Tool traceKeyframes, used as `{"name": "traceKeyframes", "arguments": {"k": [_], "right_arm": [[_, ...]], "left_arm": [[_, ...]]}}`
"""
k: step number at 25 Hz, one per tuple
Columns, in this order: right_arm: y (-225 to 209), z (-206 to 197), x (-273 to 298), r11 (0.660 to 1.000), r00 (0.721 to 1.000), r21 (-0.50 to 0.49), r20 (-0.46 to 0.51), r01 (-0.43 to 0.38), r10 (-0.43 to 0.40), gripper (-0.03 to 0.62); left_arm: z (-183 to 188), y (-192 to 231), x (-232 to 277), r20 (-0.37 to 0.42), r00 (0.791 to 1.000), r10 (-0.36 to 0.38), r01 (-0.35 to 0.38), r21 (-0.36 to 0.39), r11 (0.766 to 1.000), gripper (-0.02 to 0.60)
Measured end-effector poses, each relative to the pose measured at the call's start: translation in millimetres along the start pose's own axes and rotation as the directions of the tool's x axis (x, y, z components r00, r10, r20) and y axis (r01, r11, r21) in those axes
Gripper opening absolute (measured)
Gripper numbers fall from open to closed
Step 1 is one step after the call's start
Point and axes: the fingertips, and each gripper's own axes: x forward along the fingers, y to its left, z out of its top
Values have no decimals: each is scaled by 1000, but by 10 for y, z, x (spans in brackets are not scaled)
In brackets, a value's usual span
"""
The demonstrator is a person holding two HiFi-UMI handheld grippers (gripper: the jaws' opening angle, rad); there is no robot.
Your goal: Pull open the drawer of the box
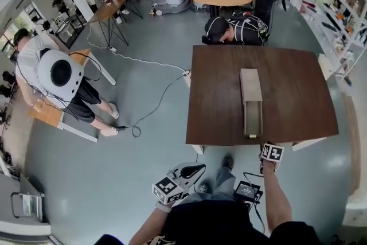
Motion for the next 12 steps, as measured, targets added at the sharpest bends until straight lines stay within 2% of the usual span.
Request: {"name": "traceKeyframes", "arguments": {"k": [3,6,8,10,12], "right_arm": [[20,188,-403,999,995,-35,100,14,-10,-12],[140,266,-803,997,983,-65,173,-43,53,-12],[258,327,-1029,989,969,-123,221,-87,112,-12],[445,415,-1251,966,944,-214,266,-142,197,-12],[673,510,-1481,926,909,-324,297,-193,293,-12]], "left_arm": [[-3,-111,-107,12,1000,-13,13,2,1000,3],[-63,-256,-176,17,999,-26,26,-2,1000,4],[-101,-344,-188,23,999,-35,35,-2,999,3],[-129,-412,-201,25,999,-42,42,-2,999,5],[-152,-461,-224,27,999,-42,42,-2,999,3]]}}
